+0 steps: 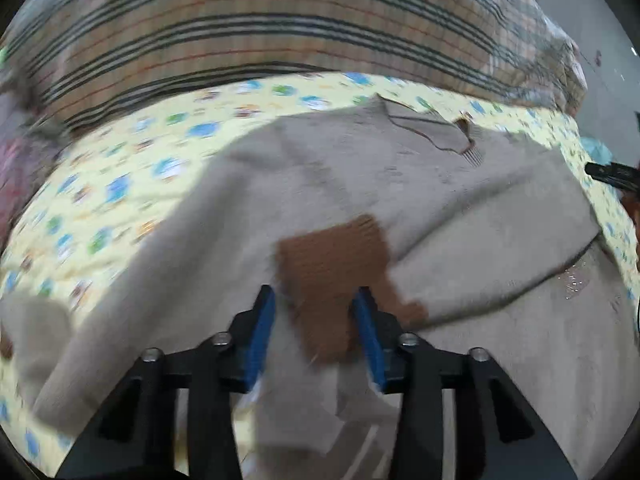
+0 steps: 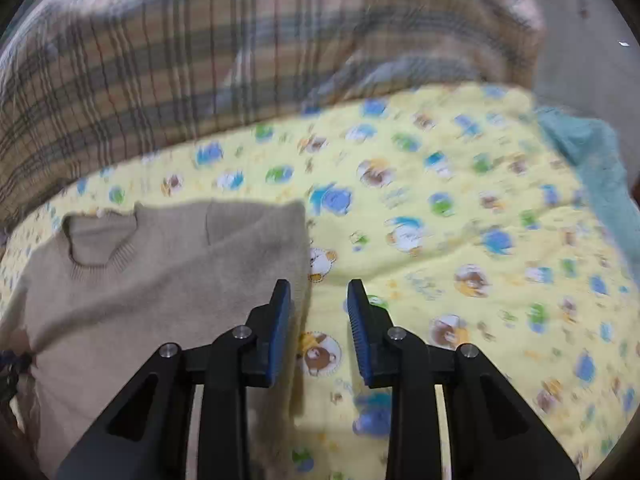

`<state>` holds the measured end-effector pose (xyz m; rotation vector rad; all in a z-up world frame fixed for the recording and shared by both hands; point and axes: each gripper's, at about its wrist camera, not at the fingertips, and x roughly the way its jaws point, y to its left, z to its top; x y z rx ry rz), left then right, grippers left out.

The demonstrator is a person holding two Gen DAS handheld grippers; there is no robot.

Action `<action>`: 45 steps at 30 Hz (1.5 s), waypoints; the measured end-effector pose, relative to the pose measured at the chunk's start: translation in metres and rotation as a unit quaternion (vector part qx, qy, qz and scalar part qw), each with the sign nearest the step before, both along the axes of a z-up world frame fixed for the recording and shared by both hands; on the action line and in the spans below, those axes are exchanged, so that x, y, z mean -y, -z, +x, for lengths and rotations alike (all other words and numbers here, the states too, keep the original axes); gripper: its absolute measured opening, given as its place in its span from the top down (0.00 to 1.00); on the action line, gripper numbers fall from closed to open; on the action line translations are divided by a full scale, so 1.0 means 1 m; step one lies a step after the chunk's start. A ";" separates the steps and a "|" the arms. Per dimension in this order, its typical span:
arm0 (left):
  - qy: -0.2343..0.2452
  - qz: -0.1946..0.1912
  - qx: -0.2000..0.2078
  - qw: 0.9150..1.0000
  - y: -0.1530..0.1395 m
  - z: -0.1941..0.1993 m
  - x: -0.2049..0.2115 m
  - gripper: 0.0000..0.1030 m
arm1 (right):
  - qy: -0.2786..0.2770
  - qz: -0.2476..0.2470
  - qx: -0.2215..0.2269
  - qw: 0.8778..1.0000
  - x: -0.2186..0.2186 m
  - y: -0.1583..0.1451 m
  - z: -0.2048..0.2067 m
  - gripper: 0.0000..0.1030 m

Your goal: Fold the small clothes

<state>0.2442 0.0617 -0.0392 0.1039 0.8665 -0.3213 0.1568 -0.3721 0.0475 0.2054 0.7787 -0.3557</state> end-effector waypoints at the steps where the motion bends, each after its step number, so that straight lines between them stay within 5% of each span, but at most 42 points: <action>1: -0.020 -0.008 -0.004 1.000 -0.005 -0.007 -0.012 0.39 | -0.026 0.022 0.020 0.999 -0.012 -0.007 -0.009 0.70; 3: -0.045 -0.042 -0.008 0.998 -0.014 -0.024 -0.034 0.38 | -0.096 0.053 0.040 0.993 -0.047 -0.012 -0.022 0.65; 5: -0.077 -0.069 -0.017 0.995 -0.019 -0.043 -0.059 0.37 | -0.145 0.055 0.020 0.988 -0.082 -0.002 -0.020 0.37; 10: -0.177 -0.111 -0.040 0.977 -0.015 -0.077 -0.136 0.30 | -0.134 0.083 -0.069 0.985 -0.098 0.057 -0.003 0.36; 12: -0.212 -0.136 -0.048 0.967 -0.011 -0.081 -0.168 0.23 | -0.124 0.092 -0.056 0.986 -0.096 0.055 -0.006 0.36; 15: -0.276 -0.195 -0.072 0.938 0.001 -0.071 -0.226 0.23 | -0.133 0.101 -0.031 0.985 -0.100 0.041 -0.015 0.36; 19: -0.354 -0.298 -0.102 0.880 0.022 -0.035 -0.294 0.23 | -0.140 0.102 -0.011 0.985 -0.120 0.028 -0.022 0.36; 21: -0.370 -0.306 -0.104 0.871 0.027 -0.010 -0.310 0.23 | -0.148 0.108 -0.007 0.983 -0.130 0.024 -0.025 0.36; 23: -0.372 -0.275 -0.094 0.882 0.022 0.009 -0.311 0.30 | -0.156 0.120 -0.003 0.980 -0.139 0.022 -0.028 0.36; 24: -0.371 -0.246 -0.088 0.891 0.019 0.020 -0.307 0.68 | -0.158 0.126 -0.002 0.979 -0.143 0.022 -0.028 0.36; 25: -0.364 -0.222 -0.085 0.901 0.017 0.029 -0.301 0.92 | -0.160 0.132 -0.001 0.978 -0.146 0.022 -0.031 0.36; 28: -0.370 -0.196 -0.078 0.905 0.002 0.035 -0.287 0.92 | -0.162 0.148 0.007 0.976 -0.152 0.020 -0.037 0.36; 31: -0.339 -0.185 -0.034 0.922 -0.041 0.021 -0.249 0.92 | -0.144 0.163 0.021 0.976 -0.147 0.018 -0.047 0.36; 34: -0.254 -0.205 0.028 0.945 -0.101 0.007 -0.178 0.92 | -0.124 0.187 0.038 0.974 -0.133 0.014 -0.058 0.36; 37: -0.115 -0.203 0.080 0.969 -0.151 -0.001 -0.067 0.92 | -0.106 0.199 0.062 0.972 -0.116 0.003 -0.071 0.36; 41: 0.039 -0.172 0.110 0.978 -0.152 -0.003 0.068 0.81 | -0.074 0.195 0.081 0.975 -0.090 -0.007 -0.084 0.36; 45: 0.116 -0.109 0.054 0.986 -0.101 -0.003 0.150 0.78 | -0.042 0.196 0.072 0.977 -0.064 -0.003 -0.091 0.36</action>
